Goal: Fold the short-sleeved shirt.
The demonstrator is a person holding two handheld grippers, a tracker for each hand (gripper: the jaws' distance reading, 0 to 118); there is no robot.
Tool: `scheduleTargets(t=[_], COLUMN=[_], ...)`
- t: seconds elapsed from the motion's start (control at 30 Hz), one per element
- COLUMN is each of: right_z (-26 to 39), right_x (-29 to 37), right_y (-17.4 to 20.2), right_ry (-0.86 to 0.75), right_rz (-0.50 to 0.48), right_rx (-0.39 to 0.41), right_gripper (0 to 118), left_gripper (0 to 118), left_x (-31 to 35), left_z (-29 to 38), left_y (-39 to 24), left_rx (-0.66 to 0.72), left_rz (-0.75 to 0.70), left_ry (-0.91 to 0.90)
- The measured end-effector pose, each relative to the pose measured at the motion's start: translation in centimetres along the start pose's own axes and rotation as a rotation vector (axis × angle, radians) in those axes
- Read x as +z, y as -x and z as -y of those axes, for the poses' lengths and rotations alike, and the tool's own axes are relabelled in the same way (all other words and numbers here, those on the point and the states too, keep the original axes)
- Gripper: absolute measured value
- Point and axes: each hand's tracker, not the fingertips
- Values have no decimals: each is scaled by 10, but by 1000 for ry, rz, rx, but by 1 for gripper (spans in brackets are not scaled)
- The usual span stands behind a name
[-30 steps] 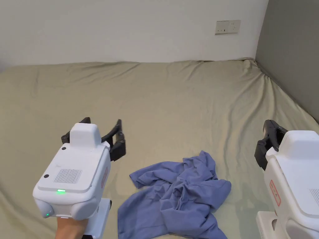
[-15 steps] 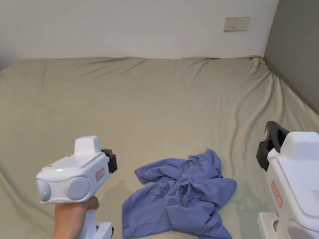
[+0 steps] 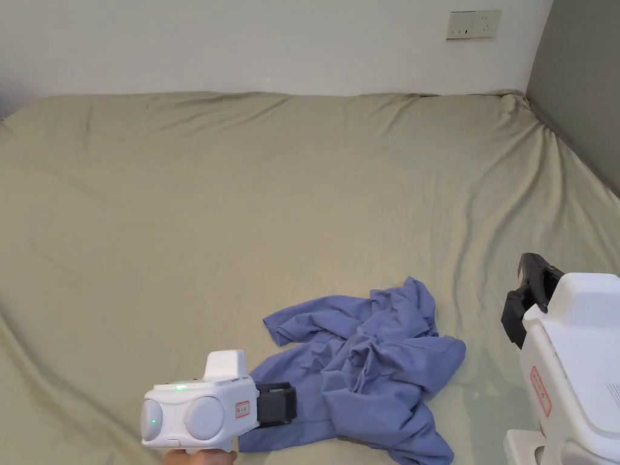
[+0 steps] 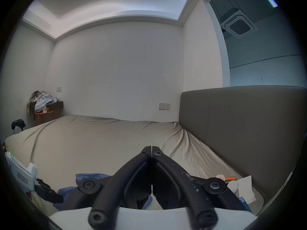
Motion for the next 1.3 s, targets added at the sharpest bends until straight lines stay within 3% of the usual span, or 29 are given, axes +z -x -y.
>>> scheduleTargets(t=[0.03,0.1,0.17,0.23,0.27,0.33,0.43,0.47,0.53,0.6,0.63,0.67,0.77,0.8,0.87,0.9,1.0,1.07,1.2,1.3], right_z=[-1,1,4,6,7,12,24,32,48,70,81,96,125,132,140,143,137,124,86,43], right_x=[1,0,-2,-4,-6,-13,-34,-45,-69,-97,-107,-121,-149,-156,-159,-162,-151,-137,-116,-113], right_y=[1,0,-2,-4,-6,-7,-9,-10,-11,-9,-8,-6,3,8,23,27,40,45,35,6], right_ry=[4,12,23,36,41,67,193,256,381,526,564,611,703,734,779,796,798,736,616,488], right_rz=[0,0,2,2,1,1,-1,-2,-29,-44,-39,-47,-89,-90,-123,-156,-266,-245,-225,-201], right_rx=[1,1,-2,-5,-4,-3,-34,-37,-55,-64,-83,-104,-93,-72,-72,-81,-111,-68,16,103], right_gripper=[2,2,2,2,2,2,8,19,53,97,112,118,117,111,85,59,40,10,8,8], left_gripper=[116,107,86,49,41,0,0,0,0,0,0,0,0,0,0,0,0,0,0,0], left_x=[-4,-14,-27,-40,-34,-33,-28,-23,-10,3,8,14,22,24,23,21,23,24,34,50], left_z=[2,5,9,16,21,21,15,14,11,5,5,2,-2,-3,-5,-4,-2,-2,-13,-37], left_y=[-3,-9,-13,-16,-22,-26,-6,-3,2,9,3,6,8,8,5,3,3,5,10,16], left_rx=[-1,-5,-5,-9,-72,-128,-21,4,35,29,34,45,71,67,51,41,28,32,71,92], left_rz=[-14,-19,-23,-47,-116,-106,-29,-3,33,73,92,112,155,157,156,149,153,162,196,219], left_ry=[7,10,47,72,-10,19,24,9,-66,-107,-123,-135,-156,-161,-143,-132,-135,-137,-163,-217])
